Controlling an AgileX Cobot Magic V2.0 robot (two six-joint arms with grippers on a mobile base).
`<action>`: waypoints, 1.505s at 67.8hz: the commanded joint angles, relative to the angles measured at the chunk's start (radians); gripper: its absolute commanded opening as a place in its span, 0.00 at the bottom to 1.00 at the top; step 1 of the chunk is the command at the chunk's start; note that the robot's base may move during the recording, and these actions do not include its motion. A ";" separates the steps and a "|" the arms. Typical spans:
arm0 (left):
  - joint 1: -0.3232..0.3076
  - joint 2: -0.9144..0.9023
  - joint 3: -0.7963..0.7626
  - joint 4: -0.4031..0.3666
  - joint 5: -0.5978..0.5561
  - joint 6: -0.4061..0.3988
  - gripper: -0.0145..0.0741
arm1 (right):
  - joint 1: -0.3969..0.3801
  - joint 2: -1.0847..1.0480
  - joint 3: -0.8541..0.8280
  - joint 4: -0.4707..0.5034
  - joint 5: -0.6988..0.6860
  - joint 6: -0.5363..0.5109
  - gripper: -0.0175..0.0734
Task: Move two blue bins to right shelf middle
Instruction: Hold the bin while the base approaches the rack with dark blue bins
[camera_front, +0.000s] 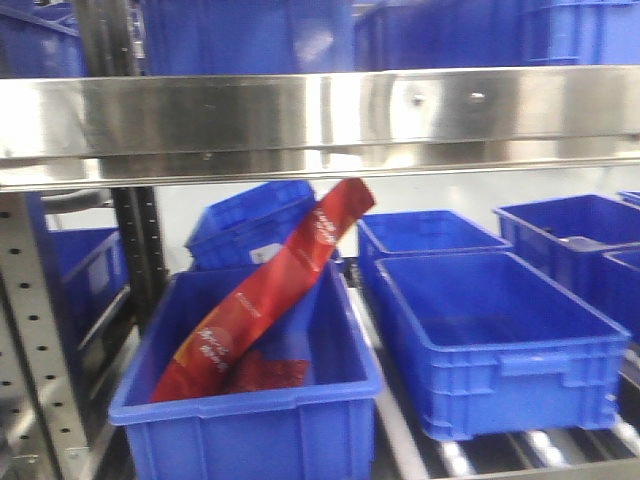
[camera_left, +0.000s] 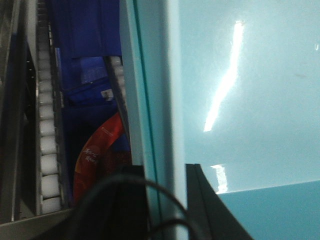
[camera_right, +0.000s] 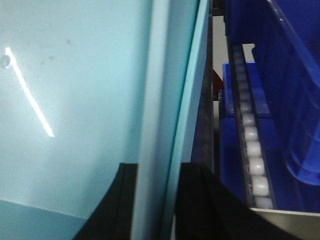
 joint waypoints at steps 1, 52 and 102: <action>0.002 -0.022 -0.018 0.000 -0.089 0.001 0.04 | 0.000 -0.026 -0.023 -0.002 -0.087 -0.028 0.02; 0.002 -0.022 -0.018 0.000 -0.089 0.001 0.04 | 0.000 -0.026 -0.023 -0.002 -0.087 -0.028 0.02; 0.002 -0.022 -0.018 0.000 -0.089 0.001 0.04 | 0.000 -0.026 -0.023 -0.002 -0.087 -0.028 0.02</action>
